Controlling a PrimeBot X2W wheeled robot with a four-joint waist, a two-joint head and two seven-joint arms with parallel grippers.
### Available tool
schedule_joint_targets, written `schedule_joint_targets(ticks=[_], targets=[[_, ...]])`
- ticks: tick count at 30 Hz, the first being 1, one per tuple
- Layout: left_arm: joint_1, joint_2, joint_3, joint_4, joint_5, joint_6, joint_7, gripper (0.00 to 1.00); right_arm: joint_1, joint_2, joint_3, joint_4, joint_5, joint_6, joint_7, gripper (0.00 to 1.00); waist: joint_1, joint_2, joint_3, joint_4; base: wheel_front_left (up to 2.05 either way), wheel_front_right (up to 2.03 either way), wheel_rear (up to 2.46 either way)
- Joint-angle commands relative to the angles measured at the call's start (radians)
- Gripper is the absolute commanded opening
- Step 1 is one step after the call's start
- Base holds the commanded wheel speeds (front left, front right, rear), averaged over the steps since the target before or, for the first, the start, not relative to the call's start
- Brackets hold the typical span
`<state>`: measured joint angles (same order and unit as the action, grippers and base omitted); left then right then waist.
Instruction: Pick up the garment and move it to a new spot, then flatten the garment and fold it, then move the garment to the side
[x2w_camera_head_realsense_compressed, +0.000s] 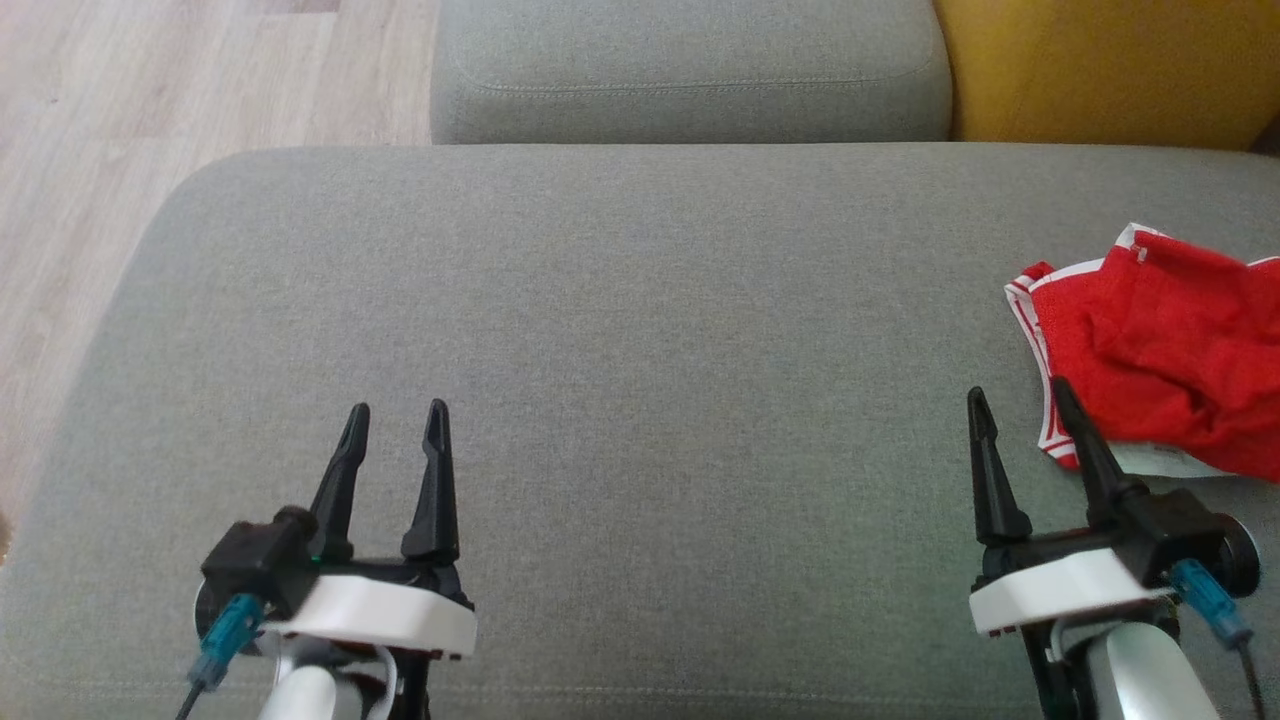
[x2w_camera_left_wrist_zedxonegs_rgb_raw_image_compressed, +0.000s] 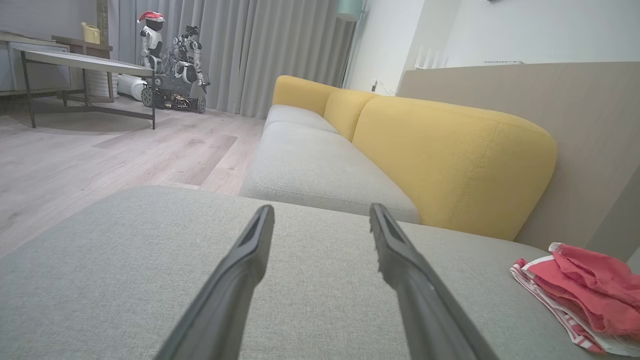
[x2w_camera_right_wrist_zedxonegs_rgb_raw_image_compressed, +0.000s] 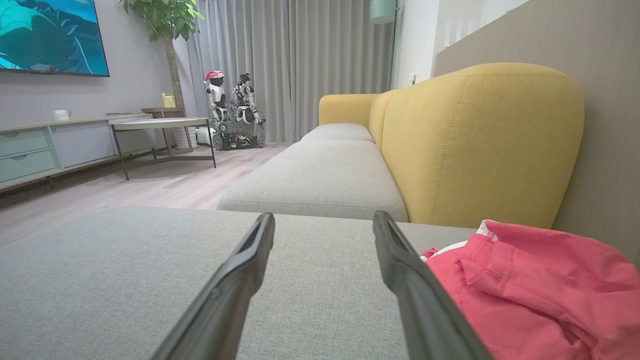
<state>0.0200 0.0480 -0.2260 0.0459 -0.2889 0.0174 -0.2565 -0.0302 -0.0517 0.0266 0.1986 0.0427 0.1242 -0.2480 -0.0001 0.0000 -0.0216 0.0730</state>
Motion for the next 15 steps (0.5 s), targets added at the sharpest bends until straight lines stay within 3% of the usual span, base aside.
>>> schedule_joint_targets(ticks=[1, 5, 6, 15], targets=[[-0.025, 0.002, 0.036, -0.031, -0.008, 0.0, -0.005, 1.0, -0.029, 0.001, 0.026, -0.032, -0.004, 0.007, -0.014, 1.0, 0.0001, 0.0, 0.0, 0.001, 0.0, 0.0, 0.0], [-0.024, 0.002, 0.037, -0.025, -0.017, -0.004, -0.005, 1.0, -0.027, 0.001, 0.028, -0.03, -0.004, 0.007, -0.014, 1.0, 0.0001, 0.0, 0.001, 0.003, 0.0, 0.0, 0.0], [0.0, 0.0, 0.001, 0.007, -0.015, -0.001, 0.0, 0.0, 0.0, 0.0, 0.002, 0.0, 0.0, 0.0, 0.0, 0.0, 0.0001, 0.0, 0.001, 0.003, 0.0, 0.0, 0.0], [0.014, 0.004, 0.008, 0.064, -0.092, -0.007, 0.015, 0.0, 0.01, 0.001, -0.005, 0.053, 0.086, 0.0, 0.022, 0.0, 0.0001, 0.0, 0.003, -0.001, 0.0, 0.0, 0.0]])
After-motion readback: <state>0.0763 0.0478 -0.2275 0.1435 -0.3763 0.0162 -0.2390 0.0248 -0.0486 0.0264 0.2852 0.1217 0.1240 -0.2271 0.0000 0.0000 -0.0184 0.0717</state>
